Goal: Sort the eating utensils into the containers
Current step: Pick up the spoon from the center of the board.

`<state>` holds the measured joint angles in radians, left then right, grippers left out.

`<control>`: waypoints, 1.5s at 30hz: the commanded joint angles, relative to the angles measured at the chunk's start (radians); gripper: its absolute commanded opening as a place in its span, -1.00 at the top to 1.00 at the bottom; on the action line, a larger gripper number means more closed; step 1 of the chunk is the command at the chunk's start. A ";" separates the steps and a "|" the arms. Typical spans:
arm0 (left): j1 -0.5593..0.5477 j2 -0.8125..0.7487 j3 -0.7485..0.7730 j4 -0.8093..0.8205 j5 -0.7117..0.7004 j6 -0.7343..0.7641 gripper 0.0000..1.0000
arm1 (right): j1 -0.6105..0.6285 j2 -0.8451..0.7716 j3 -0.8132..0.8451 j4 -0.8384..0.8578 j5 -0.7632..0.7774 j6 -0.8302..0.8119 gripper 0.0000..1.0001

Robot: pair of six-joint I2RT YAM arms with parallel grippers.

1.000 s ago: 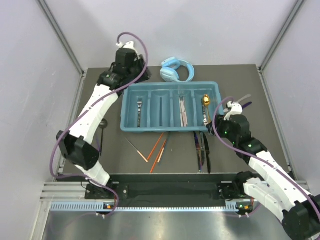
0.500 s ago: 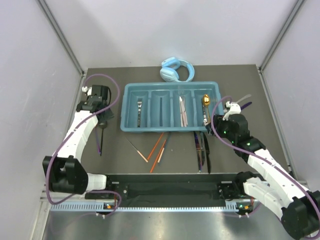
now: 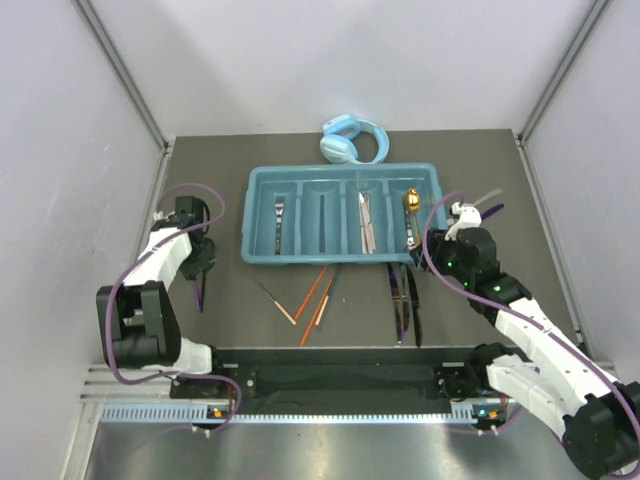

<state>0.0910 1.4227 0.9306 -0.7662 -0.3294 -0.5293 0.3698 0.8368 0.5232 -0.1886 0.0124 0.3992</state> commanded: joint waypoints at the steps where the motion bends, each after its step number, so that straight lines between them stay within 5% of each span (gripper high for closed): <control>1: 0.009 0.033 0.062 0.047 -0.040 -0.027 0.26 | -0.009 -0.018 -0.006 0.049 -0.008 0.016 -0.16; 20: 0.107 0.369 0.315 0.065 -0.034 -0.006 0.30 | -0.017 0.024 0.006 0.061 -0.038 -0.017 -0.17; 38: 0.154 0.486 0.313 0.070 -0.025 0.005 0.37 | -0.029 0.021 0.003 0.069 -0.061 -0.020 -0.17; 41: 0.156 0.489 0.310 0.067 -0.007 0.015 0.99 | -0.031 0.024 0.003 0.071 -0.066 -0.020 -0.17; 45: 0.154 0.493 0.301 0.070 0.081 0.031 1.00 | -0.034 0.025 -0.002 0.077 -0.066 -0.017 -0.17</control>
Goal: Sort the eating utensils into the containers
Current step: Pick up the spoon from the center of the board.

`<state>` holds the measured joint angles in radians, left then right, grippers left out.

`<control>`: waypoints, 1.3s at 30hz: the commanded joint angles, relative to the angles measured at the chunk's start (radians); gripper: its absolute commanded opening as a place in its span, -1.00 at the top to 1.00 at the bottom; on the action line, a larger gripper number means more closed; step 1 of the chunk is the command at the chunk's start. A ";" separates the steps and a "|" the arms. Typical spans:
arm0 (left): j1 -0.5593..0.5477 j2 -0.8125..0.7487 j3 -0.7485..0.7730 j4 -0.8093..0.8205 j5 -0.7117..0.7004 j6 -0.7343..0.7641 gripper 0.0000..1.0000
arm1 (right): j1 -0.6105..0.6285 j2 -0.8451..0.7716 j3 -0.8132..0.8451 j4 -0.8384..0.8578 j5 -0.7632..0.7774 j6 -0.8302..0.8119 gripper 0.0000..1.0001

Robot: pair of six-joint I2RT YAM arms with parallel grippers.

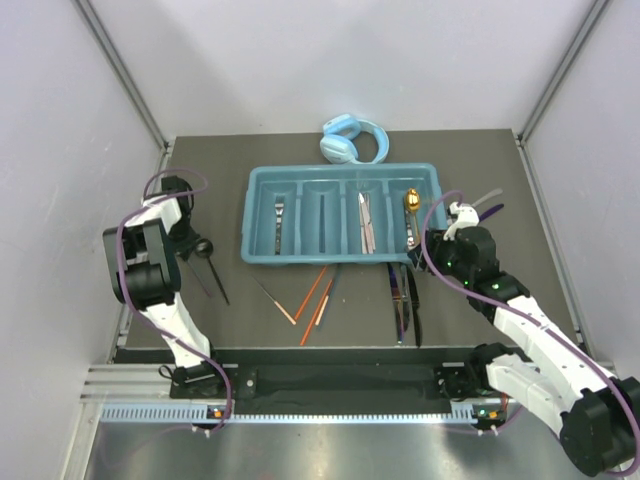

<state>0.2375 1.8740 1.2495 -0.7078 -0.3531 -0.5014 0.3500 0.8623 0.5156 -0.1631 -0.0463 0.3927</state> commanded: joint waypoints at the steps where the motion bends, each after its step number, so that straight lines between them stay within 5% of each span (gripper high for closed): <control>1: 0.008 0.039 -0.022 0.011 0.133 0.006 1.00 | -0.013 0.000 0.006 0.051 -0.010 -0.011 -0.17; 7: -0.001 -0.035 -0.053 0.004 0.245 0.021 1.00 | -0.016 0.003 -0.005 0.056 -0.010 -0.009 -0.17; 19: -0.017 -0.300 -0.110 -0.051 0.213 0.012 1.00 | -0.022 0.044 -0.008 0.088 -0.030 0.001 -0.17; 32: -0.030 -0.320 -0.087 -0.067 0.276 0.017 1.00 | -0.023 0.055 -0.008 0.093 -0.035 0.008 -0.17; 39: -0.139 -0.342 0.058 -0.136 0.263 0.009 1.00 | -0.023 0.066 -0.003 0.096 -0.035 0.009 -0.16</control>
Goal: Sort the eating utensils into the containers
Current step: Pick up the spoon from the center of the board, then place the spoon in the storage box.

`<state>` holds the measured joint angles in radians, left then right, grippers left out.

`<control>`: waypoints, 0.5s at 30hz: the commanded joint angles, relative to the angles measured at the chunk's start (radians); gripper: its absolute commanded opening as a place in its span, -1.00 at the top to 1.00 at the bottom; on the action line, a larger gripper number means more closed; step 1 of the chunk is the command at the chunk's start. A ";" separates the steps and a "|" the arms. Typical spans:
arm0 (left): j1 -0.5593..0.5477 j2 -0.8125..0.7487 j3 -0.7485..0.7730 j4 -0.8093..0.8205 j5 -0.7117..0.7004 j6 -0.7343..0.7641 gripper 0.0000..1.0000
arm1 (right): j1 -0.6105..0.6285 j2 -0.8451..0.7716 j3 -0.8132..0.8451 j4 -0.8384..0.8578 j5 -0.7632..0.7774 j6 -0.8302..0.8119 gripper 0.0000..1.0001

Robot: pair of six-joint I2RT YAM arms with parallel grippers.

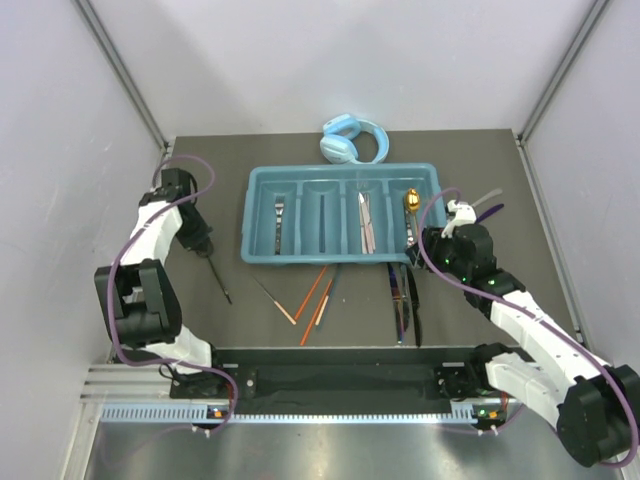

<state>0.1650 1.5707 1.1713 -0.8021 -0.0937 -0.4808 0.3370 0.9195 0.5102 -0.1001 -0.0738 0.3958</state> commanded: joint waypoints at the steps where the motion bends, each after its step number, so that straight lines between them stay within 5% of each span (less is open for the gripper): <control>1: -0.080 -0.037 0.163 -0.063 0.008 -0.012 1.00 | -0.010 0.015 0.002 0.033 -0.011 0.006 -0.17; 9: -0.272 0.035 0.489 -0.196 -0.020 -0.018 1.00 | -0.012 -0.008 0.007 0.033 -0.004 0.023 -0.16; 15: -0.375 0.133 0.671 -0.183 0.127 -0.024 1.00 | -0.015 -0.016 0.011 0.023 0.022 0.034 -0.16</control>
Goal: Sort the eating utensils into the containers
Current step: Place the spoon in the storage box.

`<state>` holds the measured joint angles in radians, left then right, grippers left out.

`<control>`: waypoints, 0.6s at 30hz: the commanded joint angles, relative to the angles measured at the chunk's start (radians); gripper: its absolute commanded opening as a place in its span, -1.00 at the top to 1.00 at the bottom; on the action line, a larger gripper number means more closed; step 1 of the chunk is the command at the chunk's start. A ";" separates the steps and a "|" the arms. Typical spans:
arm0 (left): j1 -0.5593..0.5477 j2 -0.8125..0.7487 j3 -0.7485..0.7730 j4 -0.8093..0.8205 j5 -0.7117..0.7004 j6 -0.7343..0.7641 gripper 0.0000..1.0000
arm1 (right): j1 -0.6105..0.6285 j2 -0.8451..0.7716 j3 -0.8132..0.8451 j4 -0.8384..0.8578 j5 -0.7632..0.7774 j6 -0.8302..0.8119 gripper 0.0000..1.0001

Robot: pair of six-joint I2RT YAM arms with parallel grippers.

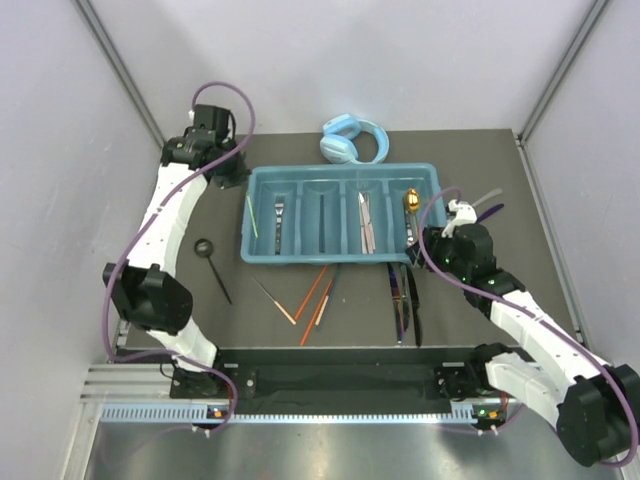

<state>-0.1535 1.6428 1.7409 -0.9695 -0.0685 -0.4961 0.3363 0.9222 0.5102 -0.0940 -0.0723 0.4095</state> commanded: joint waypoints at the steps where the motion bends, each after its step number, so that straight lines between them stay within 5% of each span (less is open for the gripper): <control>1: -0.073 0.077 0.111 0.004 0.157 -0.006 1.00 | -0.014 -0.023 0.011 0.017 0.025 0.026 -0.16; 9: -0.308 0.342 0.339 0.084 0.260 0.008 1.00 | -0.016 -0.066 0.005 0.014 0.069 0.045 -0.15; 18: -0.419 0.566 0.552 0.193 0.351 -0.097 1.00 | -0.019 -0.155 -0.012 0.014 0.144 0.091 -0.14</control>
<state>-0.5468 2.1723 2.1857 -0.8761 0.2192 -0.5396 0.3302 0.8116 0.5098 -0.1047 0.0242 0.4694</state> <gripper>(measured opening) 0.023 0.572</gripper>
